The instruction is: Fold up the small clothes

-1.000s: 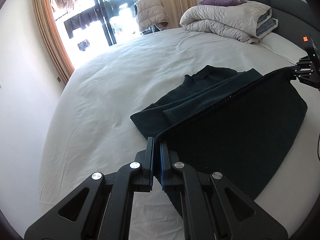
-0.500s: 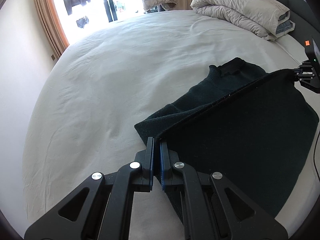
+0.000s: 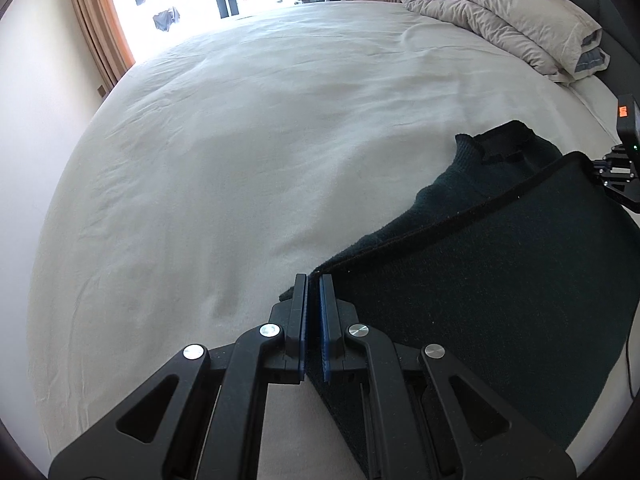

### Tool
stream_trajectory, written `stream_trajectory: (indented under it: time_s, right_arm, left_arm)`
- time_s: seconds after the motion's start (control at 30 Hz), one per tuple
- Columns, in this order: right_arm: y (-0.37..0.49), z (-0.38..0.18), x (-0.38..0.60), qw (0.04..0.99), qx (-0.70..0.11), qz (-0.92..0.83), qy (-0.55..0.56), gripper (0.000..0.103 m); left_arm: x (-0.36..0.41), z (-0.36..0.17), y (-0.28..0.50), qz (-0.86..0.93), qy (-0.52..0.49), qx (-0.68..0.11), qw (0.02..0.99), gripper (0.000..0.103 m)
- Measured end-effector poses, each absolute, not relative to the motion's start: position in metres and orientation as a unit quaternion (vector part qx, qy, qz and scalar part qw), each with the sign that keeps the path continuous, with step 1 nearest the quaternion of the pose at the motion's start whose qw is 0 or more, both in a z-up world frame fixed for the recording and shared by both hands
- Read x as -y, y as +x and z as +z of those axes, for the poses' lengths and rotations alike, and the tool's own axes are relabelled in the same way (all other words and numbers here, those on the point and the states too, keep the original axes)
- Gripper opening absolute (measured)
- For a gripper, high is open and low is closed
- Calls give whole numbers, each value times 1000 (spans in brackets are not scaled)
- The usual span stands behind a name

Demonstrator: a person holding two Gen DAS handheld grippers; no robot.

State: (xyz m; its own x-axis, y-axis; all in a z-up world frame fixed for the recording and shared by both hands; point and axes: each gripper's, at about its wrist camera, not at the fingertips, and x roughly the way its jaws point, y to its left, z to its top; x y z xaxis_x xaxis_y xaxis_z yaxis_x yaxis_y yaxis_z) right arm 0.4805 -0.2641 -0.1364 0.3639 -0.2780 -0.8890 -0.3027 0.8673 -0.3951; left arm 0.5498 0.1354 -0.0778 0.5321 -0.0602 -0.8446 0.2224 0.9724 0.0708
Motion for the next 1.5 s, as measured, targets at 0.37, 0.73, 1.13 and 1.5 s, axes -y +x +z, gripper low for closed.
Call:
stream_trajectory:
  time_s: [0.37,0.73,1.13,1.5]
  right_arm:
    - [488,-145,272,788,-573,-6,-225,10]
    - [480,-144,273,808,-552,-31,-204,18]
    - [469,-138,291,834,-528,-35,-153,40]
    - [469,-130,287,840,-514,-47,-165,8]
  left_arm:
    - [-184,-90,566,2,8,-460,888,4]
    - [-187,-61,518,-80,-80,-449,886,20]
    - [-167,-97,536,-78,-104,-478,869,28]
    - [-154,-88,549,-58,-81,-453,886,9]
